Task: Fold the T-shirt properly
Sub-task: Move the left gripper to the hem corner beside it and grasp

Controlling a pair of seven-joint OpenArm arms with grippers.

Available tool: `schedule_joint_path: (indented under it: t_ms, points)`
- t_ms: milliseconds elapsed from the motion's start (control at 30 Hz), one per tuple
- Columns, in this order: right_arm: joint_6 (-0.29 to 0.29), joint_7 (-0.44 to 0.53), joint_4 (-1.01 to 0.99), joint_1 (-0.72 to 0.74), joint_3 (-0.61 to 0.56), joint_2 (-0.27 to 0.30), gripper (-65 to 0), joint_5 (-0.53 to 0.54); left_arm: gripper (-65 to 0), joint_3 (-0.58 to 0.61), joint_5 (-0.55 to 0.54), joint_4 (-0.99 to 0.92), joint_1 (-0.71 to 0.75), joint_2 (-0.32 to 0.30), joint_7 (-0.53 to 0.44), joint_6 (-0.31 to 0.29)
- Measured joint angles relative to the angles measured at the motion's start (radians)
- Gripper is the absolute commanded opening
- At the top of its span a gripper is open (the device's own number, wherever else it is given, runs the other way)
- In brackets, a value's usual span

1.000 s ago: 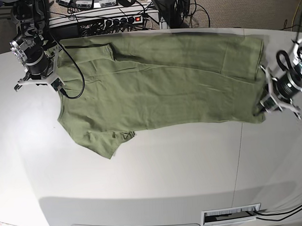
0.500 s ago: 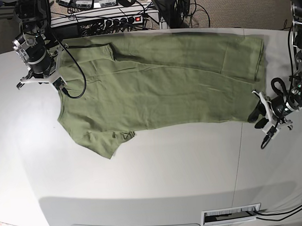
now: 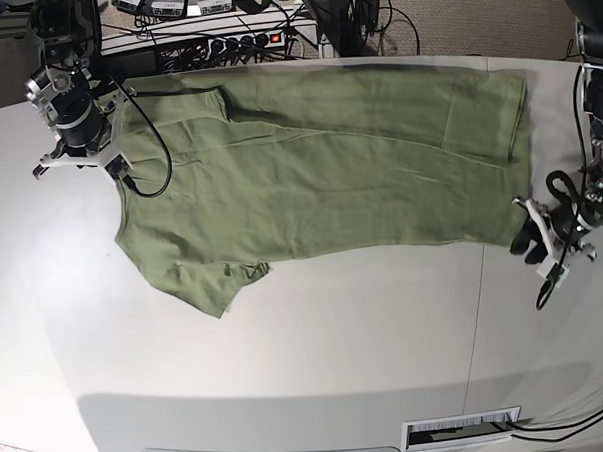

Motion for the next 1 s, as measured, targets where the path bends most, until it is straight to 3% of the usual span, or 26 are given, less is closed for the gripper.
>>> schedule_joint_path:
  t_ms: [333,433,500,600,800,1000]
  points:
    - [0.0,0.0,0.0,0.0,0.0,0.0,-65.0,0.0,-43.9,-0.002,-0.012,-0.042,-0.008,0.031,-0.004,-0.042]
    - [0.0,0.0,0.0,0.0,0.0,0.0,-65.0,0.0,-43.9,-0.002,-0.077,-0.042,-0.007,0.042,0.027,-0.043]
    - [0.0,0.0,0.0,0.0,0.0,0.0,-65.0,0.0,-47.8,-0.002,-0.086,-0.042,-0.008,0.041,0.039,-0.045]
    - [0.0,0.005,0.0,0.0,0.0,0.0,-65.0,0.0,-65.0,-0.002,-0.089,-0.042,-0.007,0.036,0.043,-0.054]
    - [0.0,0.007,0.0,0.0,0.0,0.0,-65.0,0.0,-65.0,0.0,-0.093,-0.025,-0.002,0.002,0.06,-0.053]
    - [0.0,0.02,0.0,0.0,0.0,0.0,-65.0,0.0,-65.0,0.0,-0.209,0.017,-0.002,-0.067,0.068,-0.053]
